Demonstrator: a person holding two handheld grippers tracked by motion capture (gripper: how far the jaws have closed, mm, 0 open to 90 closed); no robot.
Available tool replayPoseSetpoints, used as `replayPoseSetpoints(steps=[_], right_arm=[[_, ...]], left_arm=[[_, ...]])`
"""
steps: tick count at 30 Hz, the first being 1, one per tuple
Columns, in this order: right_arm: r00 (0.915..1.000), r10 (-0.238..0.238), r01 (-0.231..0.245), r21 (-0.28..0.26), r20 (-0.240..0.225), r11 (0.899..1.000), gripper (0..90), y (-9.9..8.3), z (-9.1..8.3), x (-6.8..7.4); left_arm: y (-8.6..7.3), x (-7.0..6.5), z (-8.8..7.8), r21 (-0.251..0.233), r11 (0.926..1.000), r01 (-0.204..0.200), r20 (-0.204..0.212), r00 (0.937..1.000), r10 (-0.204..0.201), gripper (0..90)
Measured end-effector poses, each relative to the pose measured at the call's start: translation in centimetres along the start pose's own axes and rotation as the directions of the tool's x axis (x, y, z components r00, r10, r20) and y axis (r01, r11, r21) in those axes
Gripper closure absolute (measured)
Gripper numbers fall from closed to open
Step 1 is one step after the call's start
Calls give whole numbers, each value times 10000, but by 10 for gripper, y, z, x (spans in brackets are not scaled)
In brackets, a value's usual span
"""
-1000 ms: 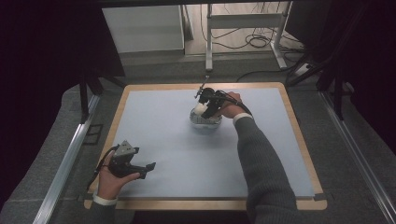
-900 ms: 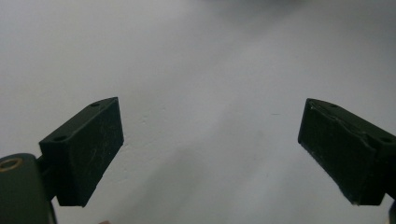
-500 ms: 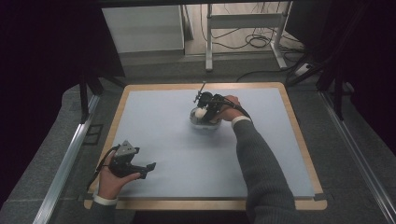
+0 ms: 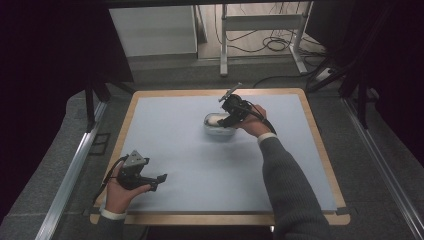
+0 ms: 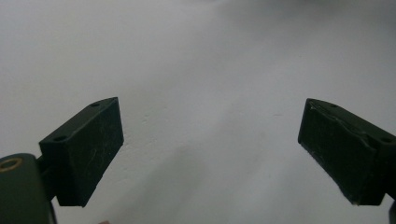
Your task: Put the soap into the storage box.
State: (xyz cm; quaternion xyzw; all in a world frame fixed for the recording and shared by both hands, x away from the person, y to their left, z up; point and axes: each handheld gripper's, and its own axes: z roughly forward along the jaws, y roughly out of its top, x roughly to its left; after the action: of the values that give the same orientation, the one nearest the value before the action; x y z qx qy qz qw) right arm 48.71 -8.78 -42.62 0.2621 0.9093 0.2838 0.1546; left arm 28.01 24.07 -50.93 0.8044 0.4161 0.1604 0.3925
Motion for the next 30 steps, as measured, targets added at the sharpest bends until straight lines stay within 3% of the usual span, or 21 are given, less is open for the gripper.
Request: replayPoseSetpoints(steps=[5,7,13,14,16,18,23,26,30], right_arm=[[9974,669,-650,-640,278,9958,299,-26,-18,3],[9971,717,-698,-705,242,9951,293,-29,-20,3],[9937,1089,-1059,-988,254,9895,276,-64,-31,10],[9897,1398,-1359,-1059,295,9850,275,-78,-36,11],[9889,1454,-1412,-1138,292,9834,275,-83,-37,11],[9839,1768,-1714,-1369,282,9757,268,-106,-46,15],[9780,2068,-1986,-1806,273,9633,253,-141,-60,23],[9753,2175,-2071,-1821,388,9612,245,-153,-64,26],[9625,2659,-2514,-1919,538,9487,241,-179,-69,26]], left_arm=[[0,1,-3,-60,9998,167,151,9997,-166,87],[0,1,-4,-120,9997,205,142,9997,-204,90],[-1,0,-6,-186,9998,71,95,9999,-69,93],[-2,-1,-5,-163,9999,41,91,10000,-39,93],[-2,-2,-5,-146,9999,3,94,10000,-2,92],[-2,-2,-5,-192,9998,3,62,10000,-2,91],[-3,-3,-4,-190,9998,8,16,10000,-7,91],[-3,-3,-4,-170,9999,-17,-28,10000,17,91],[-3,-3,-4,-171,9999,-28,-52,10000,28,92]])
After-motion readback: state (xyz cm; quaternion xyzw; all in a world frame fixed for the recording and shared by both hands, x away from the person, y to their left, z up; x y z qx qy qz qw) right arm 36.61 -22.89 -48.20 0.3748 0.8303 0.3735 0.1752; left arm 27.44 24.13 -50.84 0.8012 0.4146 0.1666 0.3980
